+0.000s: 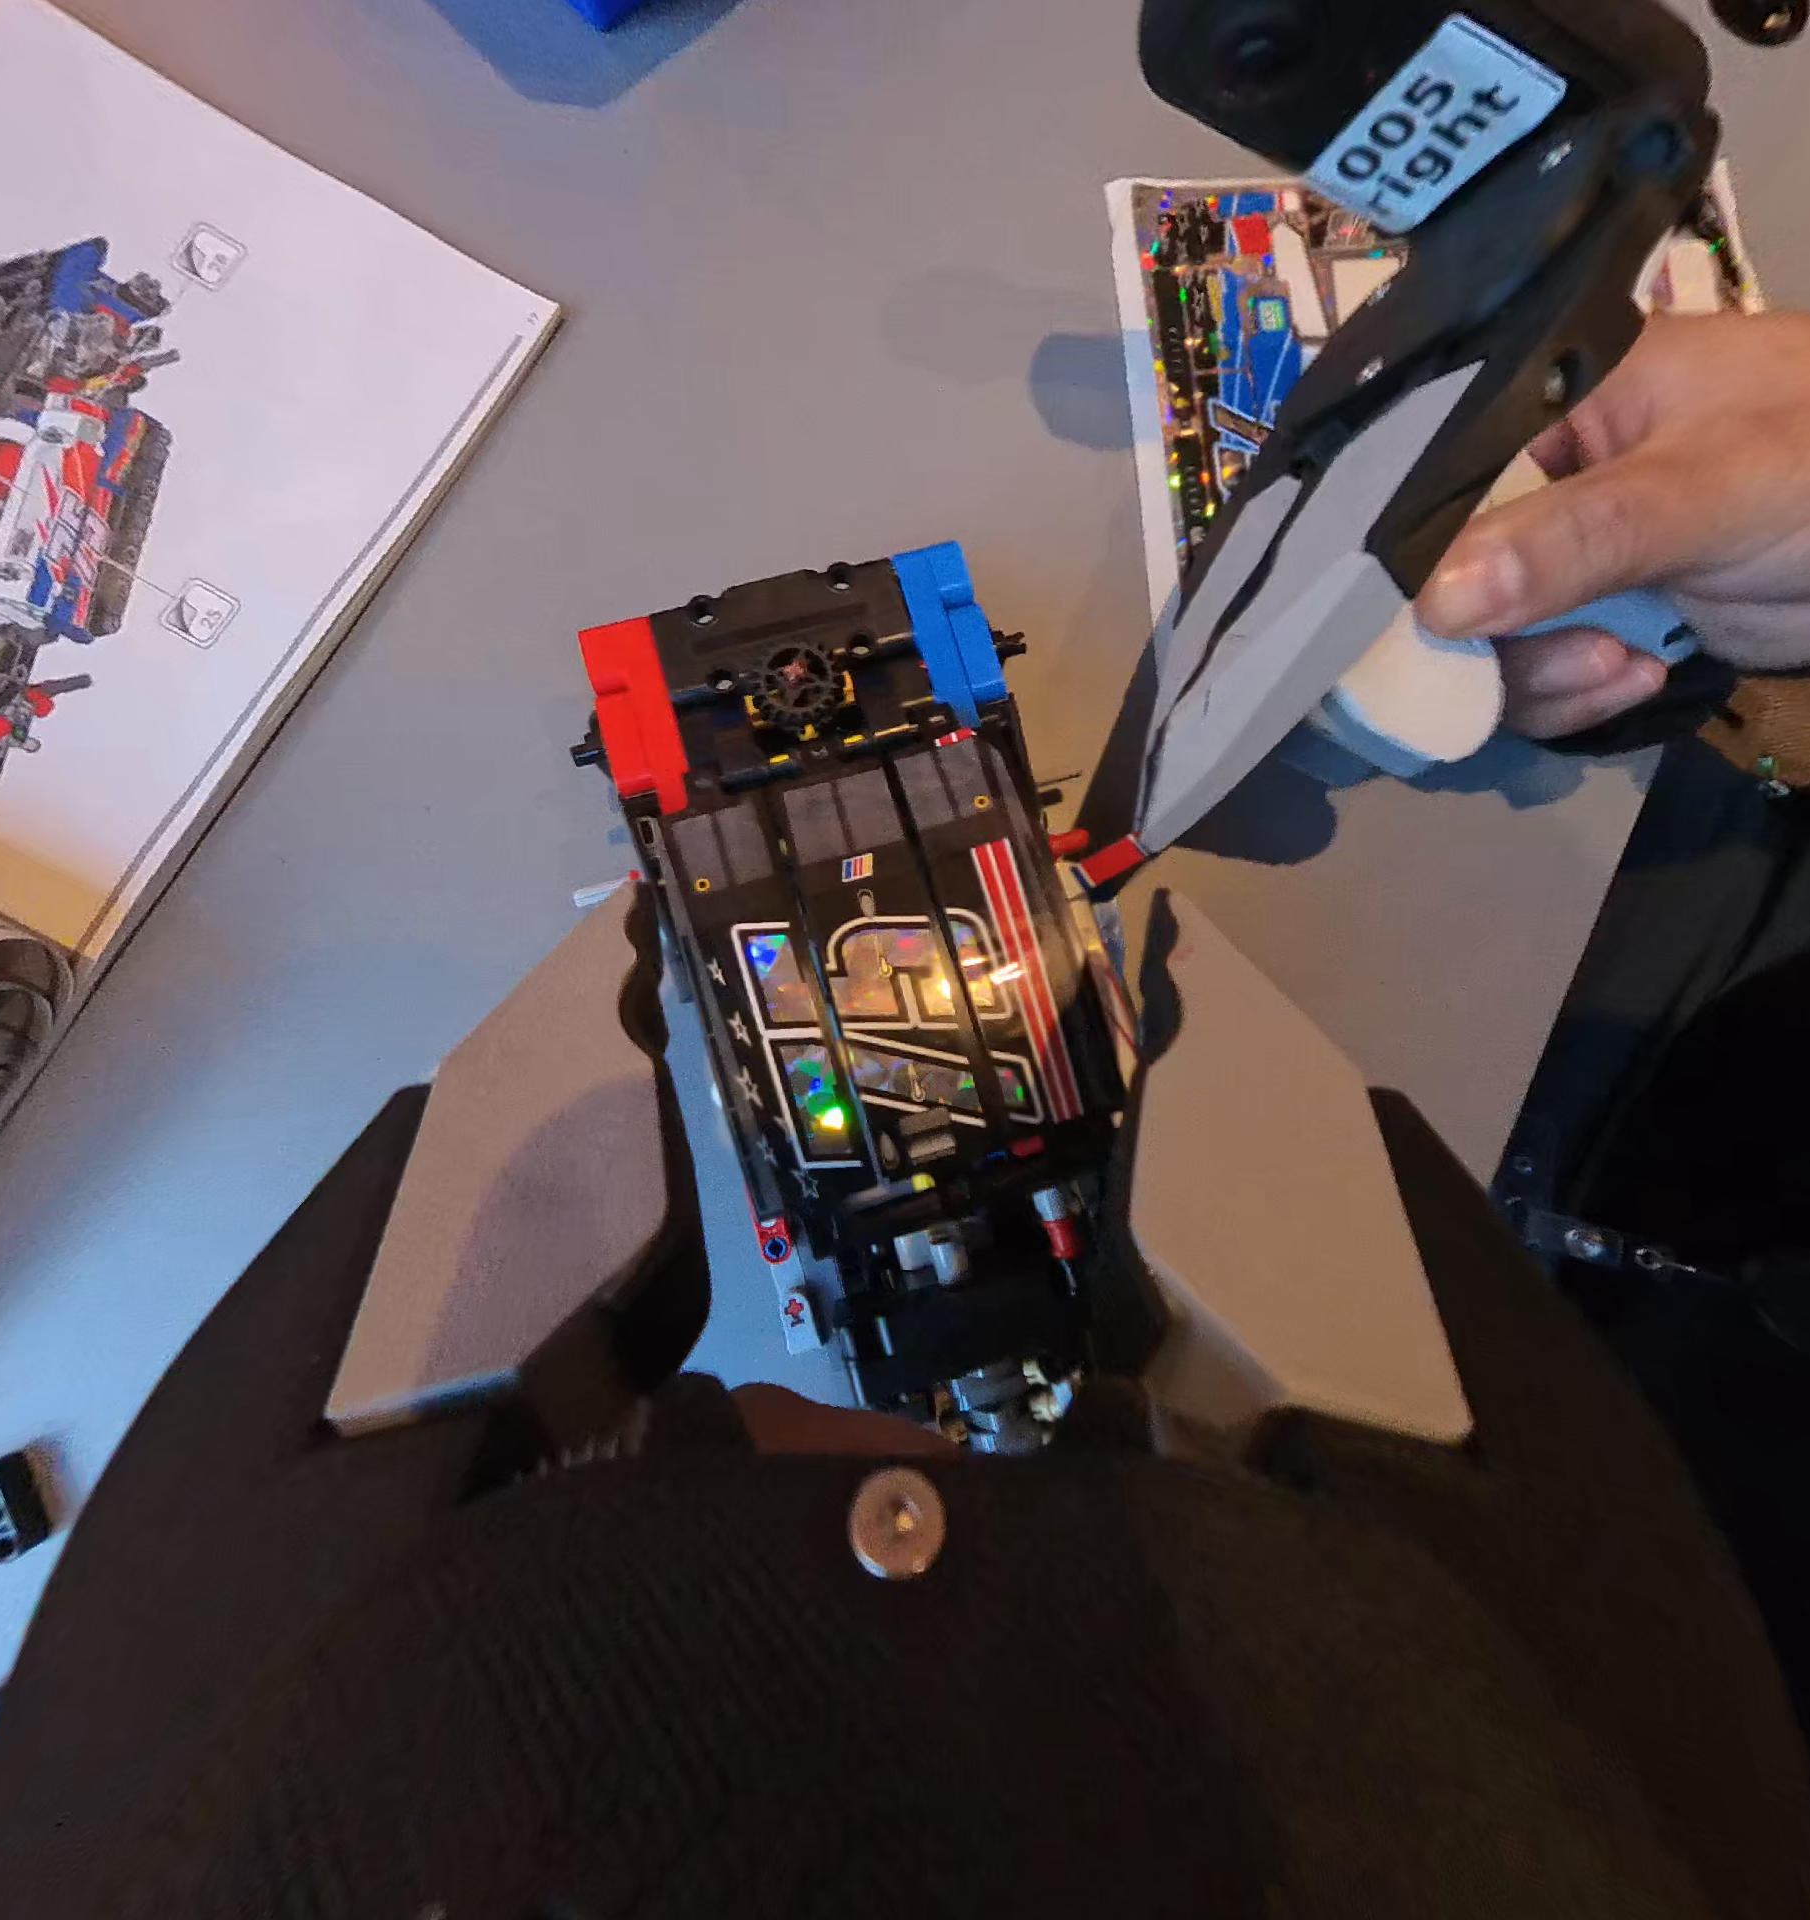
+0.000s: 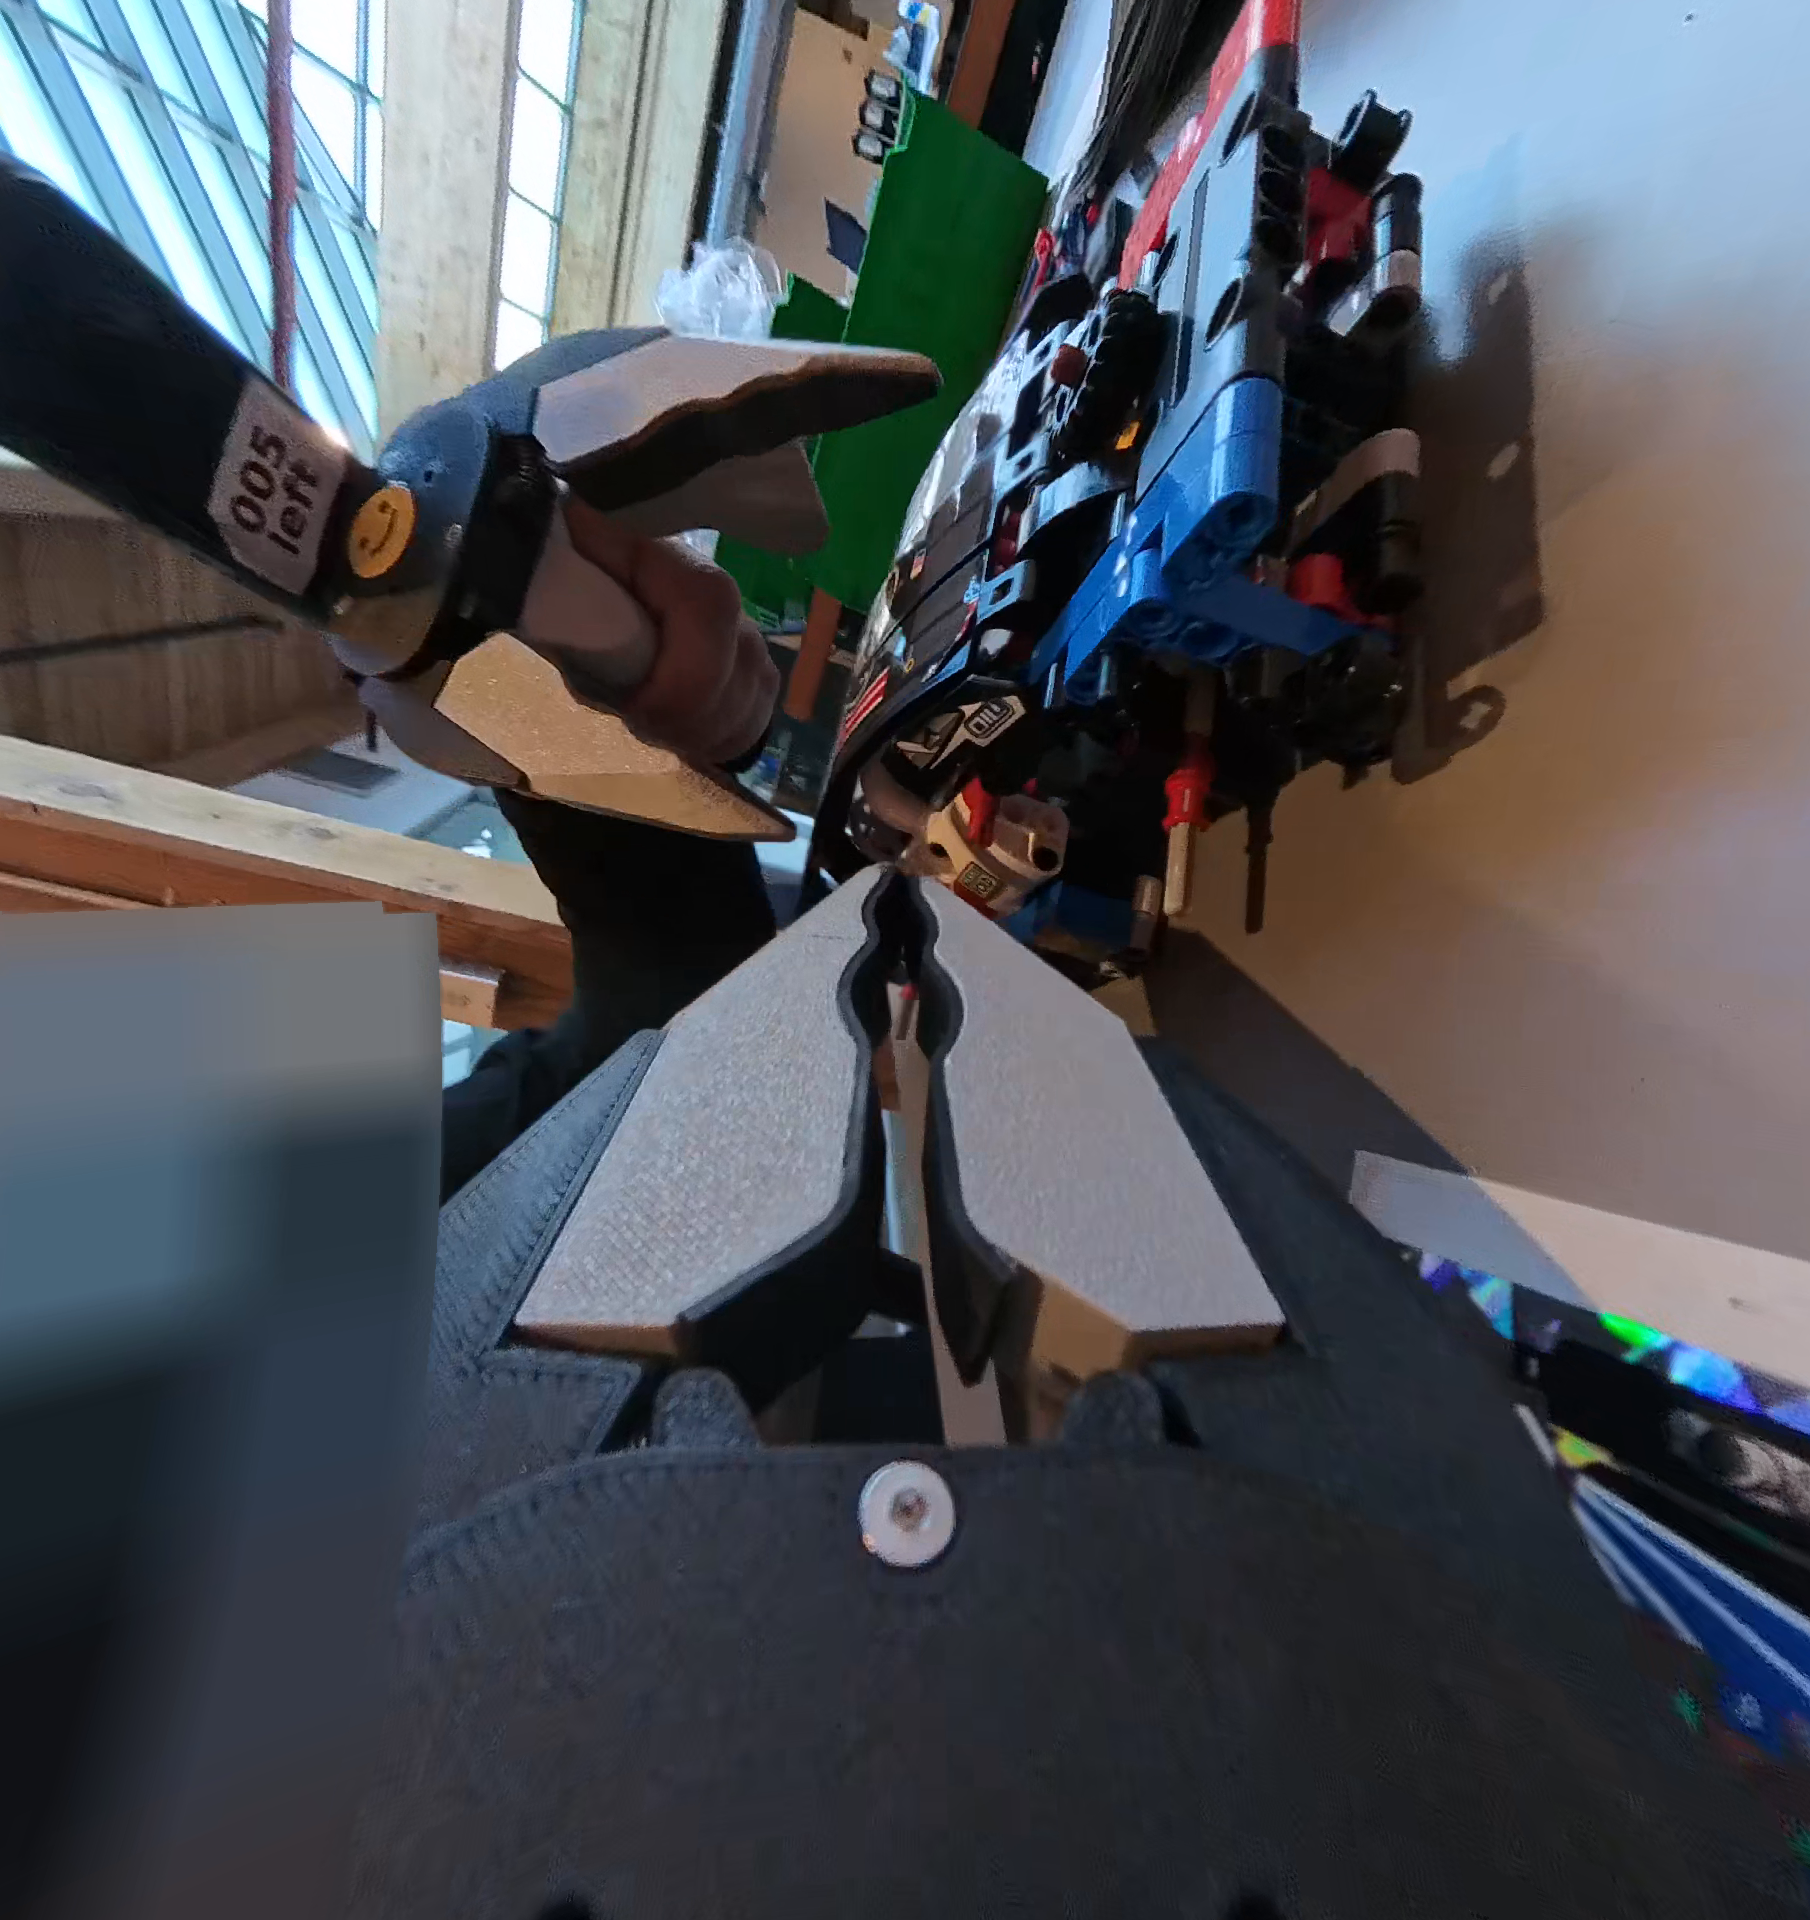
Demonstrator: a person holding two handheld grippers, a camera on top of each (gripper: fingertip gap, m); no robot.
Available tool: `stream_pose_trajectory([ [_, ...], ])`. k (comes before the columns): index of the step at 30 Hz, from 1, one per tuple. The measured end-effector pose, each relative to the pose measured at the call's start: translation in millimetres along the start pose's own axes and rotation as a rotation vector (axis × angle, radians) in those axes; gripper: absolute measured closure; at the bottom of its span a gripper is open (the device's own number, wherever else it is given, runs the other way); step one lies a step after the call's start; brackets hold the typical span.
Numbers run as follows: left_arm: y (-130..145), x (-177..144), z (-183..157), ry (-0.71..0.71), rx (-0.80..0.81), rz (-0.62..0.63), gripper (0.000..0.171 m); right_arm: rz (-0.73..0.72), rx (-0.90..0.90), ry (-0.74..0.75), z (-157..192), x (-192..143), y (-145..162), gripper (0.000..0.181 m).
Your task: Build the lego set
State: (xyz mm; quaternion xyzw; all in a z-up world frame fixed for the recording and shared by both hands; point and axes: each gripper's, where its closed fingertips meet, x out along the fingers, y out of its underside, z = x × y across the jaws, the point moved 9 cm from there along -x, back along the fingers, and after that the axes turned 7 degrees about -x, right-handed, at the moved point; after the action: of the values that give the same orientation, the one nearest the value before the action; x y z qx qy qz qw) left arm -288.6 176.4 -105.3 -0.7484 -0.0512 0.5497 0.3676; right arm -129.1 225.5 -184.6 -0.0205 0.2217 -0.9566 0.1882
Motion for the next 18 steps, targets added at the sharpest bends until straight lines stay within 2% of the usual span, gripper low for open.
stream_pose_trajectory([
  [3,0.2,3.0,1.7,0.035,-0.026,0.019,0.083,-0.029,0.034,-0.002,2.3,-1.0,0.7,0.181],
  [11,-0.4,3.0,9.4,0.021,-0.084,0.0,0.087,-0.116,0.11,0.052,8.1,0.2,12.3,0.181],
  [16,0.4,6.1,4.4,0.007,-0.083,0.037,0.085,-0.187,0.117,0.087,8.4,-1.2,15.8,0.181],
  [18,0.7,6.1,3.9,0.002,-0.087,0.044,0.084,-0.165,0.089,0.077,3.2,-4.4,17.6,0.181],
])
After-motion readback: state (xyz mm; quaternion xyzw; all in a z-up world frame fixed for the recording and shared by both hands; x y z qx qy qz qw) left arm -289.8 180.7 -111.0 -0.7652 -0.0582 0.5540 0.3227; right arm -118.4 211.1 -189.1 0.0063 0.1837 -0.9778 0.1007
